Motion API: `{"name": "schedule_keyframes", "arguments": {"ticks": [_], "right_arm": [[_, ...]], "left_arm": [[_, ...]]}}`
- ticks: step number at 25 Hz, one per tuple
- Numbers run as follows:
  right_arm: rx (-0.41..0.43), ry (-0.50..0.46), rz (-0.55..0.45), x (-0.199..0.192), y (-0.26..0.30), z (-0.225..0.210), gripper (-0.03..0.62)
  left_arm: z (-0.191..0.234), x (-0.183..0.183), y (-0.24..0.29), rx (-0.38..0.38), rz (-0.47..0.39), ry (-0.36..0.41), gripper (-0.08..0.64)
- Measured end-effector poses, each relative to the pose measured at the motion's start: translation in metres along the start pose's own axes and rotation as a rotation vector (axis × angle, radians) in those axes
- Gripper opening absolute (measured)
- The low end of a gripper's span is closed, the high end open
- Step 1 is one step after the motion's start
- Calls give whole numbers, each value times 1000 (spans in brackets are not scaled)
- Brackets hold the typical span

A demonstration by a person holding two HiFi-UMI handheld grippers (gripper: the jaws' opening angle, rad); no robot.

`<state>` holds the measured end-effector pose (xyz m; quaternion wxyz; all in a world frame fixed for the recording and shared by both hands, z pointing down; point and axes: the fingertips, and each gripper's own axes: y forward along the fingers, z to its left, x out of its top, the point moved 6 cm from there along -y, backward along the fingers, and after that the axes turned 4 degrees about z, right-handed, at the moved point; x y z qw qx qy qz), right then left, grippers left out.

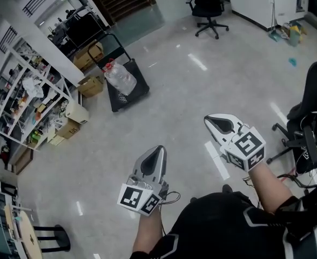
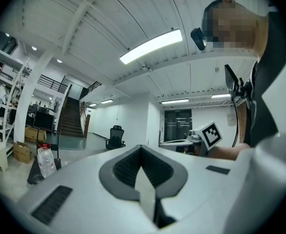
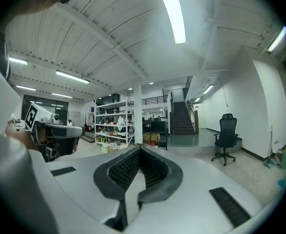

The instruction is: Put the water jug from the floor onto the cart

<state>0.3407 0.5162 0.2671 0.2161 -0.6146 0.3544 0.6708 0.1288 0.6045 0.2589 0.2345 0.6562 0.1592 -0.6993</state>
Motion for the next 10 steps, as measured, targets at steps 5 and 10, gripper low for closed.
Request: {"name": "schedule_keyframes", "arguments": {"ticks": [5,10], "right_arm": [[1,-8,3,-4,-4,3,2],[-4,-7,17,0,0,9,2]], "left_arm": [[-1,-8,-7,20,-2,-13,-9],[2,-6,-18,24,1,-27,-9]]}}
